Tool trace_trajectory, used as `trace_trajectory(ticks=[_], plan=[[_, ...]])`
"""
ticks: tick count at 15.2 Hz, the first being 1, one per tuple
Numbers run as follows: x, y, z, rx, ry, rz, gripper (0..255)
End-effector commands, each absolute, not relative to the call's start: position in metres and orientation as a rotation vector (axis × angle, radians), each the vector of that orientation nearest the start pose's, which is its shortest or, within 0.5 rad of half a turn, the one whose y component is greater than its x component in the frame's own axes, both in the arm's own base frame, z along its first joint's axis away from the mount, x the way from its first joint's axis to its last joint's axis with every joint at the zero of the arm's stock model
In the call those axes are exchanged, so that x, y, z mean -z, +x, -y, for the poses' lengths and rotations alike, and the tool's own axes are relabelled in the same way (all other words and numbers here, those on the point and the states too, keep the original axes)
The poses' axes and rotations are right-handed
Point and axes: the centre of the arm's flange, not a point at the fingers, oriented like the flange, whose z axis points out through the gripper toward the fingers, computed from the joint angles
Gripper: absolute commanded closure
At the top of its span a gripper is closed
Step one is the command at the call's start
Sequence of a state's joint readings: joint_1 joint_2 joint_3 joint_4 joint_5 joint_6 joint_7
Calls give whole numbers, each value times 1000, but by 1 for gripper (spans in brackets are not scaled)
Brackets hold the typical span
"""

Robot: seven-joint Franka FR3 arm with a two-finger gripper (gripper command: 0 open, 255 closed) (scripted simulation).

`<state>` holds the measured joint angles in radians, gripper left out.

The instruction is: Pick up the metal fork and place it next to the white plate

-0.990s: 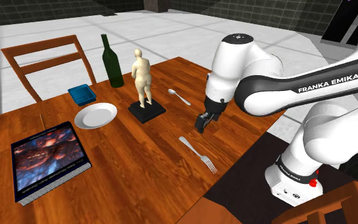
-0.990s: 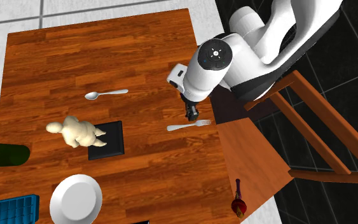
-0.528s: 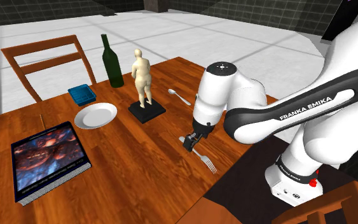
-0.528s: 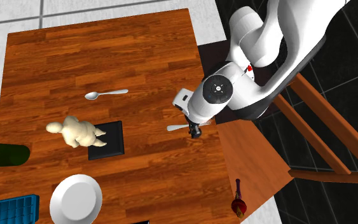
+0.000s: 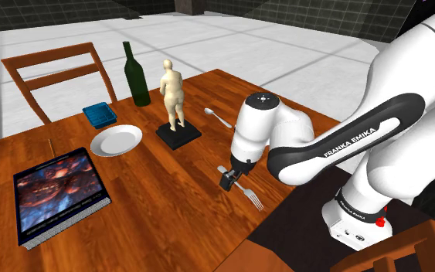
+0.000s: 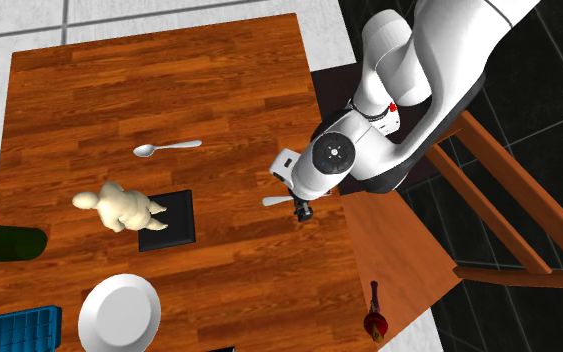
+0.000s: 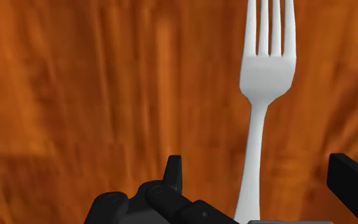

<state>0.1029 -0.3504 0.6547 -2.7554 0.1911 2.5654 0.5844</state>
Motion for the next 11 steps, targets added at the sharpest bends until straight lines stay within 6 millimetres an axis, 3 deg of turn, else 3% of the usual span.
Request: trace_trajectory(ticks=[1,6,7,11], plan=[[-310,298,-255,230,-3145,-3,0],[-310,298,-255,230,-3145,-3,0],[-310,298,-255,230,-3145,-3,255],[-310,298,-255,230,-3145,-3,255]])
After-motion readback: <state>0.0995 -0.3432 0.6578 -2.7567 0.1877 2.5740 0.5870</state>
